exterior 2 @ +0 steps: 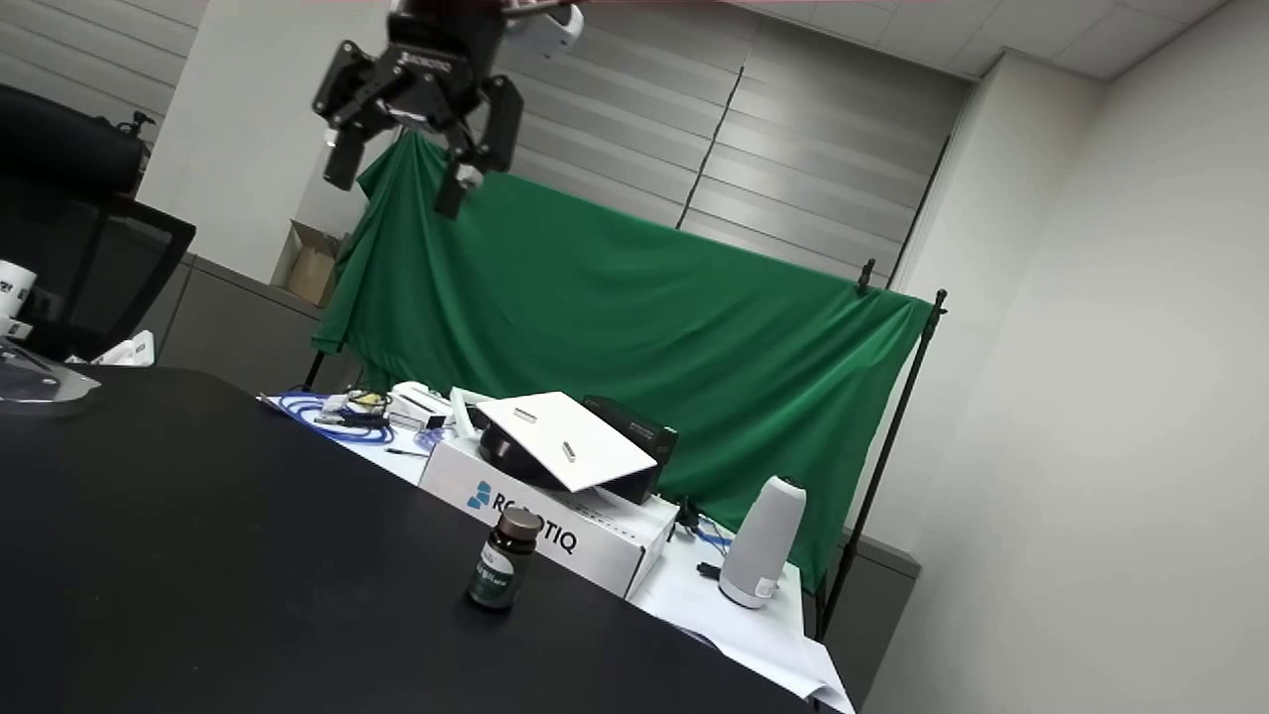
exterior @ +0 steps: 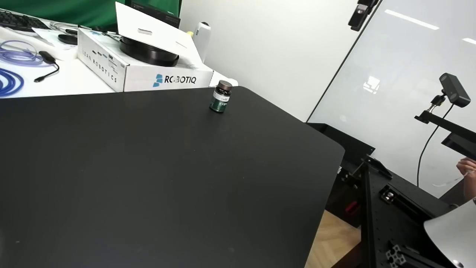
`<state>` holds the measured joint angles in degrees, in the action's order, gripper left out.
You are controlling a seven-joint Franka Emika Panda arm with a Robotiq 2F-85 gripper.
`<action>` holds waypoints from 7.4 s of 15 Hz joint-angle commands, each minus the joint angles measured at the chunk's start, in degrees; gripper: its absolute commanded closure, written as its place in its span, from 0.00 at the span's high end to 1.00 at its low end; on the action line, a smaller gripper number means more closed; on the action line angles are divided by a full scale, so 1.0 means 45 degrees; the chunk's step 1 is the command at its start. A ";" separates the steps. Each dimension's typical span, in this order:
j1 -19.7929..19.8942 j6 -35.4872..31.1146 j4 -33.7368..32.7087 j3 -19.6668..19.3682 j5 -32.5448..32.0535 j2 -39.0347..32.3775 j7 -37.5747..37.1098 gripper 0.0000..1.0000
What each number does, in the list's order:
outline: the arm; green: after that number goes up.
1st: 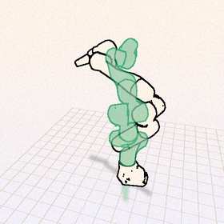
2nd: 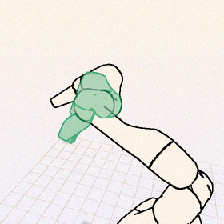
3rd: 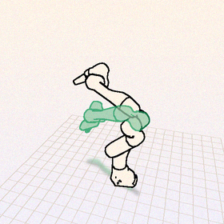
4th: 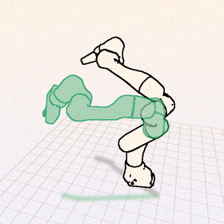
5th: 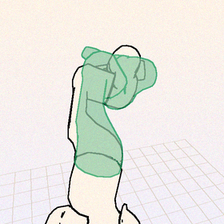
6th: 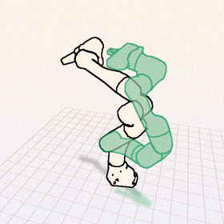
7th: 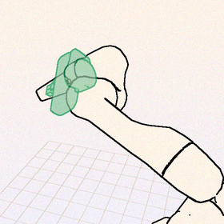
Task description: Move the bottle to the middle of the table
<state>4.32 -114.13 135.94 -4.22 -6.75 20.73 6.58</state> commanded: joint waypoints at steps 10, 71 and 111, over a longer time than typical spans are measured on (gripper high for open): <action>0.0675 -0.0008 -0.8785 -0.0809 0.2443 -0.6955 -0.2259 1.00; 0.0899 -0.7250 -1.1732 -0.0256 0.2136 -1.6332 -0.1593 0.36; 0.0448 -0.6238 0.0163 -0.0255 0.1524 -0.5984 0.1078 0.36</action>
<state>6.44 -138.11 133.73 -5.26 1.96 -6.46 12.02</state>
